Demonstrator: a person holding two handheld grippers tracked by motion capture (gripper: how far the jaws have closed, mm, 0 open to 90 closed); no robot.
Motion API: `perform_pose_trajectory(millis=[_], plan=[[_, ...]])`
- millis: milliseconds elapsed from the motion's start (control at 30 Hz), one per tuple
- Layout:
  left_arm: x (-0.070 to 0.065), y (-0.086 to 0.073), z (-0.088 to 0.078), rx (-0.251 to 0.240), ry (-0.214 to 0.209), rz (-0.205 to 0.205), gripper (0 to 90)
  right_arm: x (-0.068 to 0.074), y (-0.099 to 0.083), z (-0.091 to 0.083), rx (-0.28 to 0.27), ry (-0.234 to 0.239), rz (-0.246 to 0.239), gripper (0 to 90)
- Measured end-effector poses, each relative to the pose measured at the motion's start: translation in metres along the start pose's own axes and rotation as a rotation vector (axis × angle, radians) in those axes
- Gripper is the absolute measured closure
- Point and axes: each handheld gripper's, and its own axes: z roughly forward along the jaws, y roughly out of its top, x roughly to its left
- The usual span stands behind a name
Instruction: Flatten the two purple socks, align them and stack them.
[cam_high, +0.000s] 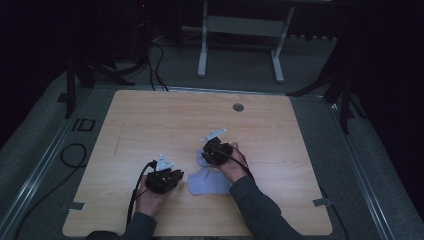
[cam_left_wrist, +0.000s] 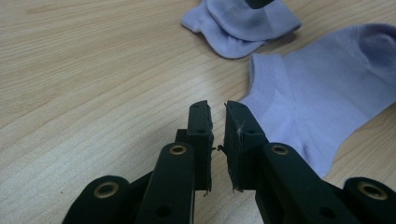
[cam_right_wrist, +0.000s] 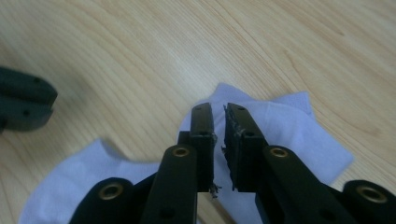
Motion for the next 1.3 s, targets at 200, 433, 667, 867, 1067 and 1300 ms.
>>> perform_pose_trajectory(millis=[200,433,667,867,1067,1300], plan=[[-0.001,0.0,0.0,0.004,-0.002,0.0,80.1,-0.004,0.006,0.009,0.017,-0.005,0.034,75.6],[0.0,0.0,0.0,0.003,0.003,-0.001,79.9,-0.007,0.007,0.019,0.04,0.004,0.072,71.1],[0.0,0.0,0.0,0.003,0.002,-0.005,79.4,-0.011,0.006,0.032,0.068,0.035,0.108,69.8],[0.0,0.0,0.0,0.003,0.002,-0.004,79.1,-0.011,0.005,0.04,0.092,0.034,0.125,73.5],[0.0,0.0,0.001,0.005,0.001,-0.003,79.0,-0.017,0.005,0.04,0.092,0.041,0.169,88.1],[0.0,0.0,0.001,0.007,0.0,-0.004,79.0,-0.017,0.005,0.029,0.042,0.05,0.191,88.9]])
